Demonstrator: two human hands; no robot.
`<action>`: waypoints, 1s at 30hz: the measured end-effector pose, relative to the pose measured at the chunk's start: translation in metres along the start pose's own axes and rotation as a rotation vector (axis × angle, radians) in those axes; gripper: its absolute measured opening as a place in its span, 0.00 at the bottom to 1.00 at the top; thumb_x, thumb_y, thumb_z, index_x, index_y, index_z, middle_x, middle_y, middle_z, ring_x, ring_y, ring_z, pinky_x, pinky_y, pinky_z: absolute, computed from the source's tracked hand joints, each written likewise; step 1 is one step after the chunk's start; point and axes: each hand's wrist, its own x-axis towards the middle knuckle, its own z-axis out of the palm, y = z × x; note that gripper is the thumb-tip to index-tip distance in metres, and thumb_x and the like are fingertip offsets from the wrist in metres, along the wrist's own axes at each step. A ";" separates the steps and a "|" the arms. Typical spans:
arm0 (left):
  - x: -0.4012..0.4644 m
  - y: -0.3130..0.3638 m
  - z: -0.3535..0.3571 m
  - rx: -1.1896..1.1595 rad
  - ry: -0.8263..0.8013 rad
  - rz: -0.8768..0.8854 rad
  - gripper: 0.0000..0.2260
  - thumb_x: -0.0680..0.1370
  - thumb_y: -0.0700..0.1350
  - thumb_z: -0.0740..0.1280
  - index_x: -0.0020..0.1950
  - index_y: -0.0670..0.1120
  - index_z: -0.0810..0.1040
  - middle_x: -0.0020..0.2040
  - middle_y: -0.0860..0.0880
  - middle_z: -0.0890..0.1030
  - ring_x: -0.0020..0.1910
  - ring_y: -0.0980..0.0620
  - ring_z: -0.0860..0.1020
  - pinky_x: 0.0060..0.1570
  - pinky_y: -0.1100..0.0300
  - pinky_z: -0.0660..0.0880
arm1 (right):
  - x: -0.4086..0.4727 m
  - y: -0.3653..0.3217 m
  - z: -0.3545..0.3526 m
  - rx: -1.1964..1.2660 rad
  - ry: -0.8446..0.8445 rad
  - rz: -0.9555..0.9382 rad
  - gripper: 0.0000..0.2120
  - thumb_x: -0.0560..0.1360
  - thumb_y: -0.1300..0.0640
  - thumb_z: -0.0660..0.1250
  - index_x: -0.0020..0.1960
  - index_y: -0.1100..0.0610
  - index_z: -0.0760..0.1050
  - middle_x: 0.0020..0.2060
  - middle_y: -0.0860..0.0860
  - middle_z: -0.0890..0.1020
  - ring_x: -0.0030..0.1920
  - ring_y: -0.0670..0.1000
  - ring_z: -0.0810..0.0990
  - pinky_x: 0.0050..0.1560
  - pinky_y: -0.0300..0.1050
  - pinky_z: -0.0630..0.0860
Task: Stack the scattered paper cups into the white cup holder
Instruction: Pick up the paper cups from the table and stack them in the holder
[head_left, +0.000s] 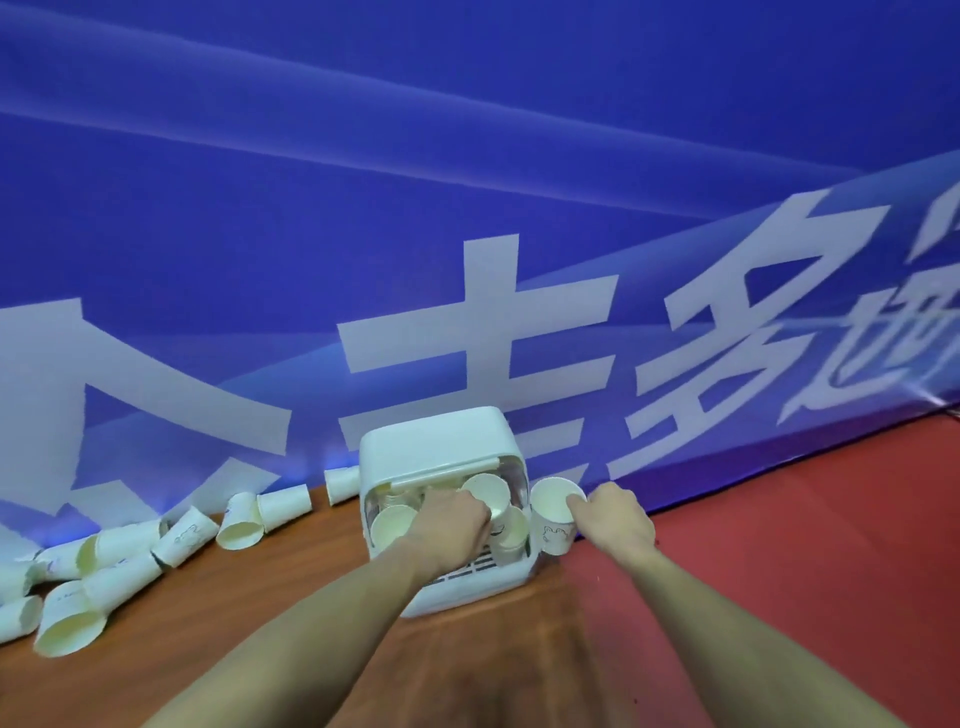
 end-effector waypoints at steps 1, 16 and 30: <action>0.005 0.003 0.004 -0.003 -0.005 -0.016 0.13 0.80 0.48 0.58 0.46 0.45 0.81 0.45 0.43 0.83 0.44 0.40 0.80 0.41 0.54 0.73 | 0.003 0.007 -0.003 0.009 0.000 0.013 0.14 0.71 0.45 0.60 0.37 0.56 0.72 0.39 0.53 0.80 0.41 0.56 0.79 0.37 0.44 0.70; 0.057 0.028 0.055 0.004 -0.216 -0.082 0.10 0.77 0.40 0.61 0.51 0.43 0.82 0.50 0.40 0.82 0.49 0.39 0.80 0.41 0.55 0.68 | 0.043 0.052 0.013 -0.003 -0.095 0.068 0.16 0.73 0.47 0.61 0.31 0.55 0.68 0.31 0.50 0.76 0.31 0.53 0.72 0.33 0.42 0.67; 0.062 0.011 0.048 0.023 -0.139 -0.098 0.16 0.81 0.54 0.57 0.53 0.45 0.80 0.51 0.43 0.82 0.51 0.42 0.80 0.45 0.54 0.72 | 0.055 0.014 0.012 0.064 -0.163 -0.063 0.18 0.73 0.49 0.62 0.29 0.55 0.63 0.28 0.49 0.70 0.31 0.53 0.67 0.30 0.44 0.62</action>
